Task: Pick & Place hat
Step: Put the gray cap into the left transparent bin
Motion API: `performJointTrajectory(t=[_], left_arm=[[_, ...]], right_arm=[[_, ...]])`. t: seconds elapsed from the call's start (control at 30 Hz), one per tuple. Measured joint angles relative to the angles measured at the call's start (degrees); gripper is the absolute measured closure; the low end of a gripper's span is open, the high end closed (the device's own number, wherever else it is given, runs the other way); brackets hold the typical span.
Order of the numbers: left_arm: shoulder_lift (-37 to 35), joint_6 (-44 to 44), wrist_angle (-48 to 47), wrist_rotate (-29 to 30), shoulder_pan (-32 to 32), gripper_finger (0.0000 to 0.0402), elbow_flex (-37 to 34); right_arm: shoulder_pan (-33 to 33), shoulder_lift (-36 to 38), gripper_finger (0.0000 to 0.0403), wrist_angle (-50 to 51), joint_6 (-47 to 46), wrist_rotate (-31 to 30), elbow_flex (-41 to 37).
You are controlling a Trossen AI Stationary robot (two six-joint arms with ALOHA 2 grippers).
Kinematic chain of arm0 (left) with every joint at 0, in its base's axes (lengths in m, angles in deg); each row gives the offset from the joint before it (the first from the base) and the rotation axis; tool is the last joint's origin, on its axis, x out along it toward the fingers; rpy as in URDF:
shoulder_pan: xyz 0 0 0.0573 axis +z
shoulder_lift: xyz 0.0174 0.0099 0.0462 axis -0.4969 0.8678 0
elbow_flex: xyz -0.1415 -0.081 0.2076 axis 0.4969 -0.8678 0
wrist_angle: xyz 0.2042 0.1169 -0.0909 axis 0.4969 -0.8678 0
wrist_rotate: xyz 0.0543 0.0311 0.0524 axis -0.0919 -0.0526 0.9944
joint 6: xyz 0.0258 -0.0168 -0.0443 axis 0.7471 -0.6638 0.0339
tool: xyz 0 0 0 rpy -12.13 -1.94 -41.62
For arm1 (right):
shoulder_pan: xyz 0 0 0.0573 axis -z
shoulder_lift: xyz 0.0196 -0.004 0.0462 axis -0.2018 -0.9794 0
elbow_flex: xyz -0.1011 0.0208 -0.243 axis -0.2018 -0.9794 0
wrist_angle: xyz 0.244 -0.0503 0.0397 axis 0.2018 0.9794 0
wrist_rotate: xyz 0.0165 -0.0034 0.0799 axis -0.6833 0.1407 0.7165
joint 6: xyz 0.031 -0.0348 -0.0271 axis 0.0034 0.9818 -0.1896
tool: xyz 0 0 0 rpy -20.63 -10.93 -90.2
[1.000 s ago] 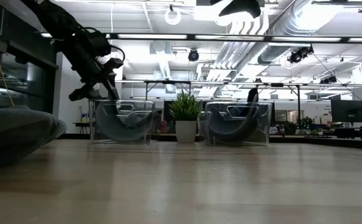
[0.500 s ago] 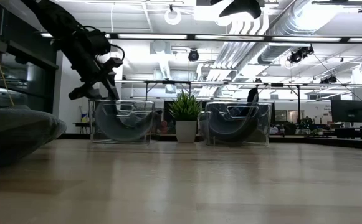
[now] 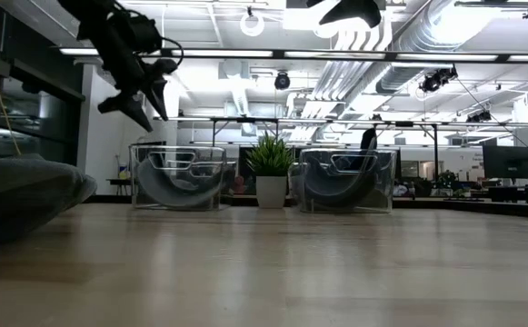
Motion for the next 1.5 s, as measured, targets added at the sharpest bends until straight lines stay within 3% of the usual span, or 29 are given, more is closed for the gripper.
performJointTrajectory(t=[0.3, 0.53, 0.73, 0.93, 1.27, 1.5], left_arm=[[0.0, 11.0, -19.7, 0.7, 0.0, 0.0204, 9.1], [-0.4, 16.0, -32.3, -2.0, -3.1, 0.0204, 9.8], [-2.4, 14.9, -31.9, -5.0, -8.4, 0.0204, 9.8], [-4.7, 7.8, -30.5, -4.6, -15.9, 0.0204, 9.8], [-11.6, -1.8, -30.3, 3.3, -29.6, 0.0204, 9.8], [-16.2, -6.3, -30.4, 6.9, -35.5, 0.0204, 9.8]], right_arm=[[0.0, 0.0, 0.0180, 0.4, 1.0, 1.5, 0.0], [0.0, 0.0, 0.0180, 2.3, 1.5, 2.7, 0.0], [0.0, 0.0, 0.0180, 2.8, 1.6, 2.8, 0.0], [-0.7, 1.0, 0.0180, 3.5, 2.4, 2.5, 0.0], [-6.3, 3.1, 0.0180, 7.2, 2.5, -5.6, 0.0], [-9.8, 3.5, 0.0180, 9.1, 0.1, -6.9, -0.2]])
